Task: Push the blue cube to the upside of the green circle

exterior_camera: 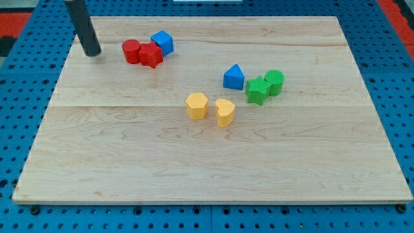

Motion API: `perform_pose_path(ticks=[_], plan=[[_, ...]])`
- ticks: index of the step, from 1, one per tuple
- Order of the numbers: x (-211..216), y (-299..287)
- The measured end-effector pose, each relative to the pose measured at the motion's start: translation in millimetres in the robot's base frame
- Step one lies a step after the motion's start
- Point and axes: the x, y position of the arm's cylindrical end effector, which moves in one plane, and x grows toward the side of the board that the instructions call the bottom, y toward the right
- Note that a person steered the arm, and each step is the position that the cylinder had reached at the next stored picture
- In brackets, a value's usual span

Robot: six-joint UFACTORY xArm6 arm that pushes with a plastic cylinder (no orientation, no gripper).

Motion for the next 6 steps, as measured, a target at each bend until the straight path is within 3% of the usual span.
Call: perform_pose_path(ticks=[2, 3, 4, 5, 6], plan=[[-9.7, 137.0], [-26.8, 149.6], [-25.9, 259.9], [-7.4, 307.6], [20.3, 303.4]])
